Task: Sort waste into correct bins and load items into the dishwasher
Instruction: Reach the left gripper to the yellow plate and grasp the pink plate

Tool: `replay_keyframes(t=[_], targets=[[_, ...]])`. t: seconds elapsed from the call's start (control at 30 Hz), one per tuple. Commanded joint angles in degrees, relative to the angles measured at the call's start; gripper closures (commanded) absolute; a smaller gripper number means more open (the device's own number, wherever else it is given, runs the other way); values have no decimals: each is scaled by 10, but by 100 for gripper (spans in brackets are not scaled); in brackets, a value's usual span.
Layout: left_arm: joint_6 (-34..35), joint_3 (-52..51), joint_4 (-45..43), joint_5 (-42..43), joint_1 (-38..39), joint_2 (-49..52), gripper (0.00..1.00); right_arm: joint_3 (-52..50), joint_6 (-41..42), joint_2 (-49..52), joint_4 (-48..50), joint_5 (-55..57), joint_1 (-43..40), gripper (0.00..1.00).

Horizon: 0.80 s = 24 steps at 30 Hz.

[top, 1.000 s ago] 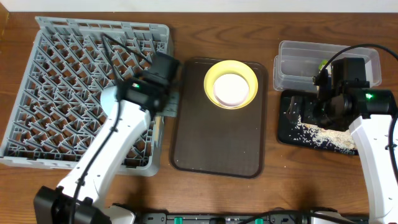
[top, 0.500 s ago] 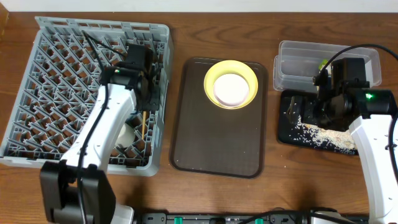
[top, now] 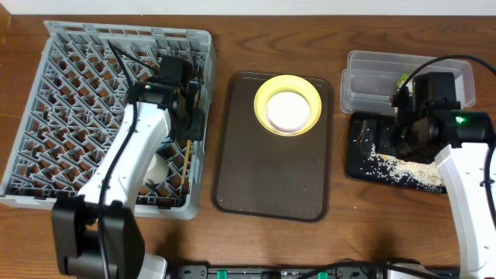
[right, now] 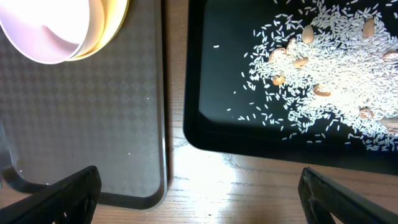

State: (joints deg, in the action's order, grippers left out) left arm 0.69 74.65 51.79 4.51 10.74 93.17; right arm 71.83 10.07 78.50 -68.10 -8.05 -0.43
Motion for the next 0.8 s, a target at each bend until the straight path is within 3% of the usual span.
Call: replay_keyframes(t=[0.0,0.13,0.5,0.77], targets=[[-2,21,-27,73,24,-49,38,6,2,-7,0,1,-4,1],[-3,21,-86,83,79,-62,30,6,2,-7,0,1,-4,1],[11,31,-231,44,222,24,30,6,2,-7,-5,1,-4,1],[37,61,-324,16,275,106,21,6,2,-7,-9,1,-4,1]])
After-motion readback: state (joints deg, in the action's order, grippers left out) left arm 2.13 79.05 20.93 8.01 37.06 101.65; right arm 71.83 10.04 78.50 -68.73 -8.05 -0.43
